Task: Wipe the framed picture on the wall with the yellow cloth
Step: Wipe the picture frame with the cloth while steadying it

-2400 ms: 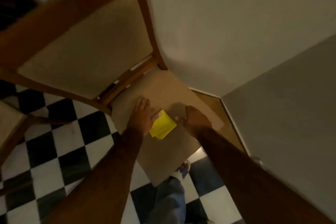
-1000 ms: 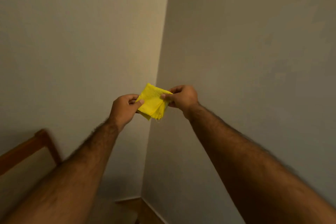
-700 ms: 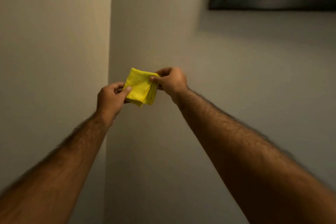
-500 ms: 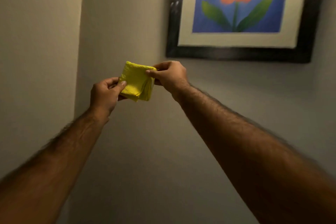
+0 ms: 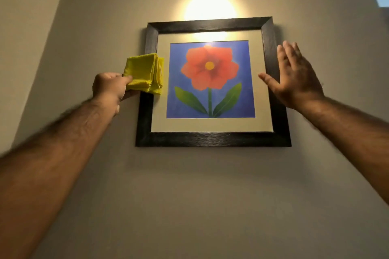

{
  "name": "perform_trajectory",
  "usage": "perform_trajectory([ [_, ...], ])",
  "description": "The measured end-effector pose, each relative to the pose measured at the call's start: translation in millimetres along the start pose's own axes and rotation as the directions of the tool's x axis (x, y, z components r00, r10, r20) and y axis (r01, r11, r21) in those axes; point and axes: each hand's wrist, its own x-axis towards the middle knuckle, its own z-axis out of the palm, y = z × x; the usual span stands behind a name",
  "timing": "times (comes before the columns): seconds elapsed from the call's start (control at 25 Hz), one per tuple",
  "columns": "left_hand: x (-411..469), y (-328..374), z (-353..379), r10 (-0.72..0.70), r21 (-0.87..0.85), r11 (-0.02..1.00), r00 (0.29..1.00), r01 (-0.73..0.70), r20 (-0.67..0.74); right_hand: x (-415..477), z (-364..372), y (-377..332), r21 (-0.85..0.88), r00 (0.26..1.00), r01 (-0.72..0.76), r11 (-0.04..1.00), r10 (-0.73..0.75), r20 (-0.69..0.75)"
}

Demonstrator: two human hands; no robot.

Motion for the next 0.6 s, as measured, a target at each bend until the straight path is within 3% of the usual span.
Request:
perform_trajectory([
  [0.12, 1, -5, 12, 0.079, 0.23, 0.972, 0.985, -0.042, -0.155, -4, 19, 8, 0.016, 0.994, 0.012, 1.0, -0.014, 0.112],
  [0.24, -14, -9, 19, 0.32, 0.391, 0.893, 0.925, -0.223, -0.205, -12, 39, 4, 0.074, 0.988, -0.031, 0.997, 0.019, 0.152],
  [0.32, -22, -13, 25, 0.557, 0.605, 0.695, 0.823, -0.388, -0.112, -15, 50, 1, 0.047, 0.994, -0.034, 0.998, 0.029, 0.108],
  [0.4, -28, -15, 33, 0.724, 0.797, 0.37, 0.686, -0.477, 0.075, -17, 56, -2, 0.022, 0.998, -0.039, 0.999, 0.038, 0.06],
  [0.44, -28, -15, 37, 0.769, 0.805, 0.254, 0.616, -0.536, 0.168, -17, 58, -2, 0.024, 0.998, -0.038, 0.999, 0.037, 0.043],
  [0.52, -26, -19, 42, 0.789, 0.739, 0.17, 0.539, -0.653, 0.295, -17, 61, -3, 0.016, 1.0, 0.003, 1.0, -0.003, 0.017],
  [0.6, -26, -29, 45, 0.715, 0.675, 0.208, 0.581, -0.708, 0.389, -17, 64, -5, -0.007, 0.997, 0.08, 0.997, -0.08, 0.0],
])
